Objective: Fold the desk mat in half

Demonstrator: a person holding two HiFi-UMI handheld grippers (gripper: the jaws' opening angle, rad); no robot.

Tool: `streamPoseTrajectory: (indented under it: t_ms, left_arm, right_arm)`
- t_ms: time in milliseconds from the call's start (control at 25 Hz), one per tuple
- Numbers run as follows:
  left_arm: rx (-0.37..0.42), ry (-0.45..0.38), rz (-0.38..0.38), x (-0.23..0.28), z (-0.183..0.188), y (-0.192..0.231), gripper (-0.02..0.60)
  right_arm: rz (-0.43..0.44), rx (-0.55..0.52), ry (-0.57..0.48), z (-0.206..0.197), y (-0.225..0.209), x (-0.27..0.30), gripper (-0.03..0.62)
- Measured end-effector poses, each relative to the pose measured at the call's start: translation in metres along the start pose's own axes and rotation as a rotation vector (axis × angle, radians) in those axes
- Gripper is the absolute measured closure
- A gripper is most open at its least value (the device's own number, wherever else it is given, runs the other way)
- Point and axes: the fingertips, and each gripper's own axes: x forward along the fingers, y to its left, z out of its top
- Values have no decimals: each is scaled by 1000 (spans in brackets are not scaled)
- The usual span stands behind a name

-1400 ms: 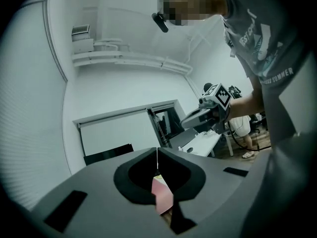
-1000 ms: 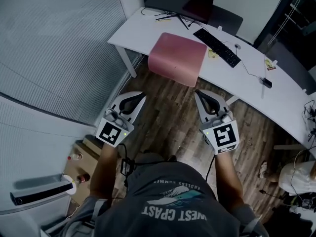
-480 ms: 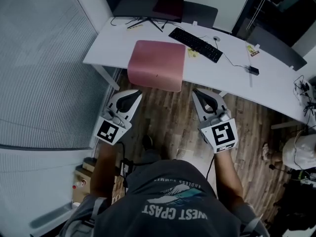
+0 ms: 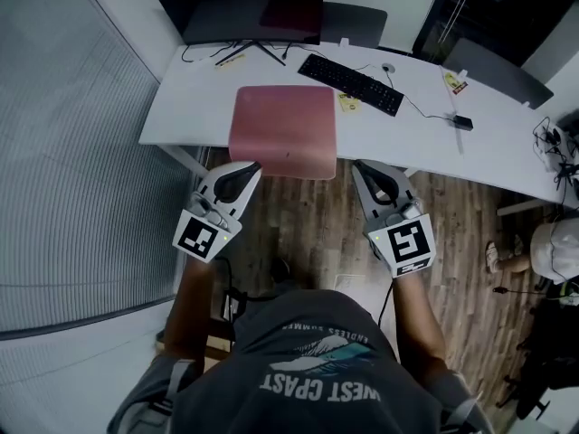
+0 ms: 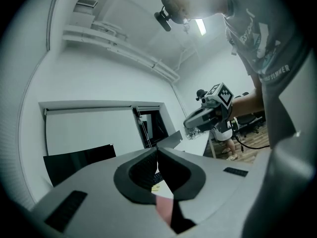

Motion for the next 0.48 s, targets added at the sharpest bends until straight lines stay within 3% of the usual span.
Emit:
streamPoseTrajectory:
  t_ms: [480]
  left_arm:
    - [-27, -19, -74, 1, -33, 68, 560]
  right_arm:
    - [-77, 12, 51, 1, 5, 65, 568]
